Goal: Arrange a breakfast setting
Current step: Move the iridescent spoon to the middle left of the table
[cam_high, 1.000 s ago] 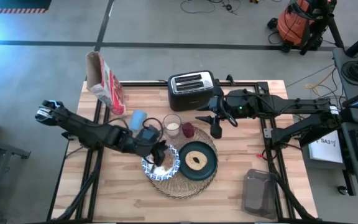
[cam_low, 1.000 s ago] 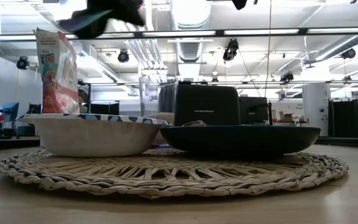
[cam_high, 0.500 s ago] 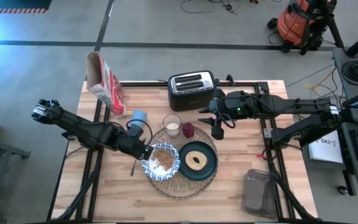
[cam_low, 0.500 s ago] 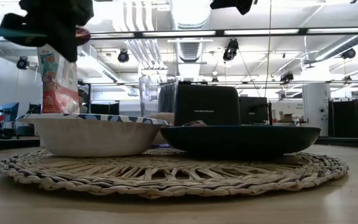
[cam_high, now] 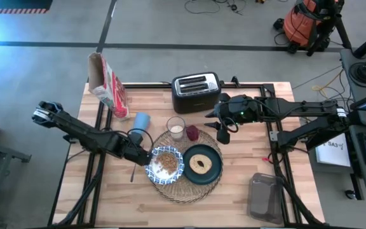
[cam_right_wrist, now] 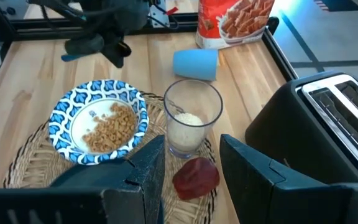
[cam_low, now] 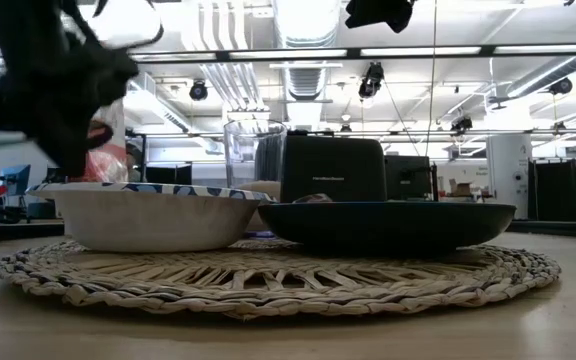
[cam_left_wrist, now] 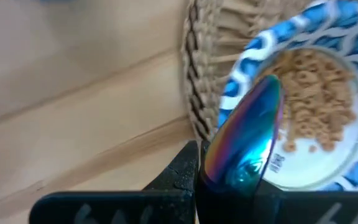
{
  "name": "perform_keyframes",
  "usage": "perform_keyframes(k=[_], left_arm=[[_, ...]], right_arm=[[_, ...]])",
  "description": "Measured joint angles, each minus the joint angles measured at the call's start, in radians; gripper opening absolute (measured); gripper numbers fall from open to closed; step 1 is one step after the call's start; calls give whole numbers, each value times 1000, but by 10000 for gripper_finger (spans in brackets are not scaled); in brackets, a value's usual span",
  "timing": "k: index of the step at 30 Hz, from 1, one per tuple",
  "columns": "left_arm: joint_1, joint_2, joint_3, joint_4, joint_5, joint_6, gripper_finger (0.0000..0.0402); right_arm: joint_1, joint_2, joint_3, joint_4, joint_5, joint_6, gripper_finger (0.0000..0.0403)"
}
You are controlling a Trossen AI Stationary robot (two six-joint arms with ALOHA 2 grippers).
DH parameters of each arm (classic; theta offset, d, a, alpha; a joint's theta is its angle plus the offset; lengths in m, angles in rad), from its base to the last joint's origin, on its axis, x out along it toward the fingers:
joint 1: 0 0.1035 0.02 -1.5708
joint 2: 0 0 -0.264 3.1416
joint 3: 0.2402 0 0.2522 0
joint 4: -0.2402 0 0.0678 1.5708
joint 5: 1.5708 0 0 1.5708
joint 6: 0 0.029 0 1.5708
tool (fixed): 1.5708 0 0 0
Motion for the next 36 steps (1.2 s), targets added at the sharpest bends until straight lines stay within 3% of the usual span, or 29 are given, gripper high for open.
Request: perform_keyframes(k=[8,14,22,36], left_arm=[[0,-60,-252,315,0,-77,0],[0,-91,-371,487,-2,-88,0],[2,-99,-412,526,-55,-85,0],[4,-33,-410,540,-61,-77,9]], right_arm=[[0,0,-3,0,0,1,141],[0,0,-3,0,0,15,141],[0,0,-3,1,0,33,141],[0,0,-9,2,0,41,141]])
